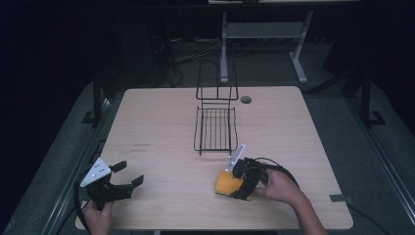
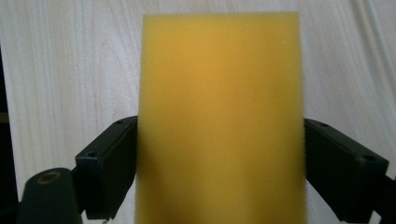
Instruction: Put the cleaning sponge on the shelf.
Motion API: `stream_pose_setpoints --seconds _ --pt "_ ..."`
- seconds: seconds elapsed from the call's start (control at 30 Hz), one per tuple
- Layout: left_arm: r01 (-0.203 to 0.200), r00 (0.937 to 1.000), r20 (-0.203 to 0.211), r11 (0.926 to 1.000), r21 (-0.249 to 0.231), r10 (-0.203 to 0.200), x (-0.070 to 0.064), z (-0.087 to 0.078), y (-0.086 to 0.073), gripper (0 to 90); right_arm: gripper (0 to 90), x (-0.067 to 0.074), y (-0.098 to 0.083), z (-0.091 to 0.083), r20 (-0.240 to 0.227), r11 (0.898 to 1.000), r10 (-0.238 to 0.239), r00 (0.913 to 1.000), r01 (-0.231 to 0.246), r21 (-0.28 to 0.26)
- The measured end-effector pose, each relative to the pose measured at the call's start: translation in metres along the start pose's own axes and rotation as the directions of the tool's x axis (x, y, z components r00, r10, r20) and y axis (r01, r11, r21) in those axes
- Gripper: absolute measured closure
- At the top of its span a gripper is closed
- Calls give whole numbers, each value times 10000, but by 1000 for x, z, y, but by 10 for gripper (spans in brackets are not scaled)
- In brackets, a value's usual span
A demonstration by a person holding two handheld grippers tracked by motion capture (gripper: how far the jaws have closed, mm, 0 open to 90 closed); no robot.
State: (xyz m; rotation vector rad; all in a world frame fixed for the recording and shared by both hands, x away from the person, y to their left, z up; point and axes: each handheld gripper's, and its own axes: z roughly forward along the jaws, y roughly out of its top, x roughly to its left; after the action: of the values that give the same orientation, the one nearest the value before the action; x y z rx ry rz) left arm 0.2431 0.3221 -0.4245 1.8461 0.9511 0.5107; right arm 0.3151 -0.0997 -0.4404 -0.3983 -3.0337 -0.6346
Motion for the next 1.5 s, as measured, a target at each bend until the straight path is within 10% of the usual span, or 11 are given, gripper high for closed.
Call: stream_pose_setpoints --seconds 1.5 --pt "9 10000 -42 10000 -9 -9 1 0 1 134 220 -13 16 -22 -194 9982 -517 9985 511 -315"
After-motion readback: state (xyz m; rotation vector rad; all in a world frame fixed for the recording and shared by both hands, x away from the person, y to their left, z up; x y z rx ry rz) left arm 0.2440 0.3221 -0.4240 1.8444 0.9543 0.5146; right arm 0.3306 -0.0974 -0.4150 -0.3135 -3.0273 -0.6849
